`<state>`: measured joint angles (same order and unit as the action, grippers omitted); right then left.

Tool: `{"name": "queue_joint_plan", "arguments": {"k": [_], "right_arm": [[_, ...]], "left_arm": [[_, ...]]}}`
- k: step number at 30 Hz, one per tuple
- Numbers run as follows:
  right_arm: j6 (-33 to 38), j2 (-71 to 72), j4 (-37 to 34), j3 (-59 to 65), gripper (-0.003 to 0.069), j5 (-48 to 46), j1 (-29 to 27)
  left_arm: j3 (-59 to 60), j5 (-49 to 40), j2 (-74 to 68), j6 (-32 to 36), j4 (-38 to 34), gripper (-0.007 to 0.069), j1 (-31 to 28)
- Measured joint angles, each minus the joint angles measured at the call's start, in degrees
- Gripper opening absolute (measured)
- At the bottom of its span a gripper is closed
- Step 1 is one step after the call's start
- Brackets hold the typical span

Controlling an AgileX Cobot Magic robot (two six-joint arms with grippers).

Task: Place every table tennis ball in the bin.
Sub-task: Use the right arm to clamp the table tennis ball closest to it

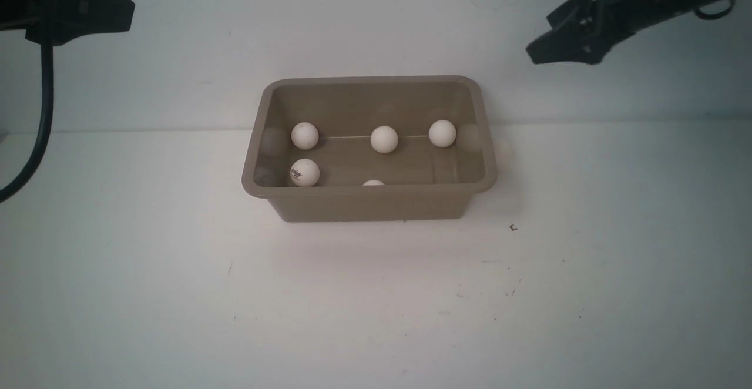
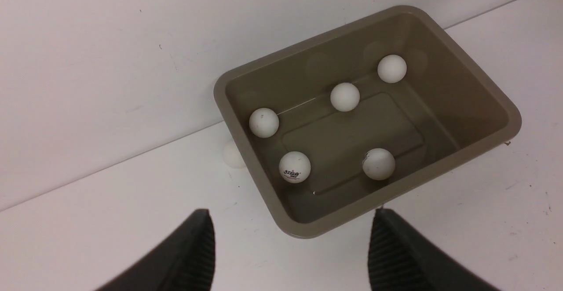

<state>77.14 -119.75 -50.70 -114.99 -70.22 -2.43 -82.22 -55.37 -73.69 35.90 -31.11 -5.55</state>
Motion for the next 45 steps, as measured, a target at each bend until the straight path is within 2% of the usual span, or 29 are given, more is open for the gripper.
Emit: {"name": "queue_joint_plan", "arguments": {"k": [2, 6, 14, 24, 34, 45], "right_arm": [[3.96, -0.15, -3.33, 0.0, 0.0547, -0.21, -2.02], [8.23, -1.49, -4.74, -0.07, 0.0547, -0.15, -3.52], [11.79, -9.19, -5.64, -0.07, 0.0547, -0.09, -3.52], [13.62, -17.01, -5.41, -0.07, 0.0547, 0.97, -2.43], [13.52, -19.14, 0.82, -0.07, 0.0547, 11.0, 4.86], [11.31, -19.44, 3.39, -0.07, 0.0547, 15.42, 5.0]], "left_arm": [[0.0, 0.0, 0.0, 0.0, 0.0, 0.0426, 0.0], [0.0, 0.0, 0.0, 0.0, 0.0, 0.0426, 0.0], [0.0, 0.0, 0.0, 0.0, 0.0, 0.0426, 0.0], [0.0, 0.0, 0.0, 0.0, 0.0, 0.0426, 0.0], [0.0, -0.54, 0.0, 0.0, 0.06, 0.0426, 0.0], [0.0, -1.51, 0.0, 0.0, 0.06, 0.0426, 0.0]]}}
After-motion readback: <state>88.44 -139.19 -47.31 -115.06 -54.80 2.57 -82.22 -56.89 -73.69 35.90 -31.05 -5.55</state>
